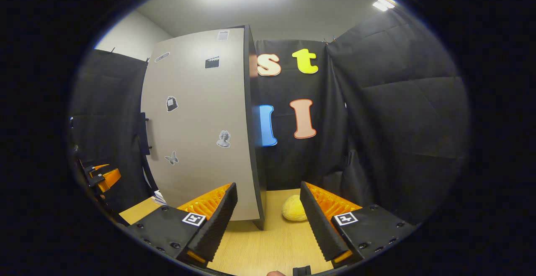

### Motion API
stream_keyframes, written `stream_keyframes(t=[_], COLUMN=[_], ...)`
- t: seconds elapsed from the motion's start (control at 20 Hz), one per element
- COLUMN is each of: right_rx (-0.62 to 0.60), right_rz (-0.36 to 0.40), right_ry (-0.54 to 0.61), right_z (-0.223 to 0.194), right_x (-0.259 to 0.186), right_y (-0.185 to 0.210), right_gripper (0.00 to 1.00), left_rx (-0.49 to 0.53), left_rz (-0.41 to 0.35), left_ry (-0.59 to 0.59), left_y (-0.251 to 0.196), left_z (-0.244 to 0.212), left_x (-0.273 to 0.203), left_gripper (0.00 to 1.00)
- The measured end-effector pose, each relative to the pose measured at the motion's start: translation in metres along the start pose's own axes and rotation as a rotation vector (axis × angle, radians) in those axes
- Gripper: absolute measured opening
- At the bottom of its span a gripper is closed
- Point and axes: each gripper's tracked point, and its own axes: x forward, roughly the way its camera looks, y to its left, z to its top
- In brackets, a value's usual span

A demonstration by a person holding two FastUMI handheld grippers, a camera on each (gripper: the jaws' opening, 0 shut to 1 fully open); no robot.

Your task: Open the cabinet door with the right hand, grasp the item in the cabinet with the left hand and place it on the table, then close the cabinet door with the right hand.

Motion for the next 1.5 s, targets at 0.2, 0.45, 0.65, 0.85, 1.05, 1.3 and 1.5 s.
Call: stream_keyframes(t=[0.2, 0.45, 0.65, 0.85, 1.05, 1.3, 1.5], right_rx=[0.001, 0.011, 0.014, 0.001, -0.005, -0.006, -0.02], right_rz=[0.001, -0.009, -0.014, -0.024, -0.034, -0.037, -0.031], right_ry=[-0.009, -0.024, -0.019, -0.027, -0.033, -0.03, -0.026], right_z=[0.002, 0.006, 0.005, 0.008, 0.009, 0.008, 0.007], right_x=[0.0, -0.001, -0.002, -0.007, -0.009, -0.01, -0.012], right_y=[0.002, 0.005, 0.007, 0.011, 0.014, 0.018, 0.022], right_gripper=[0.92, 0.92, 0.92, 0.92, 0.92, 0.92, 0.92], left_rx=[0.0, -0.007, -0.016, -0.026, -0.022, -0.028, -0.03], left_rz=[0.0, -0.002, -0.01, -0.02, -0.022, -0.019, -0.011], left_ry=[-0.001, -0.01, -0.01, -0.017, -0.02, -0.017, -0.015], left_y=[0.011, 0.015, 0.019, 0.022, 0.027, 0.034, 0.038], left_z=[-0.004, -0.003, -0.005, -0.005, -0.006, -0.008, -0.009], left_x=[0.006, 0.007, 0.01, 0.011, 0.01, 0.008, 0.006], left_gripper=[0.75, 0.76, 0.75, 0.76, 0.75, 0.76, 0.75])
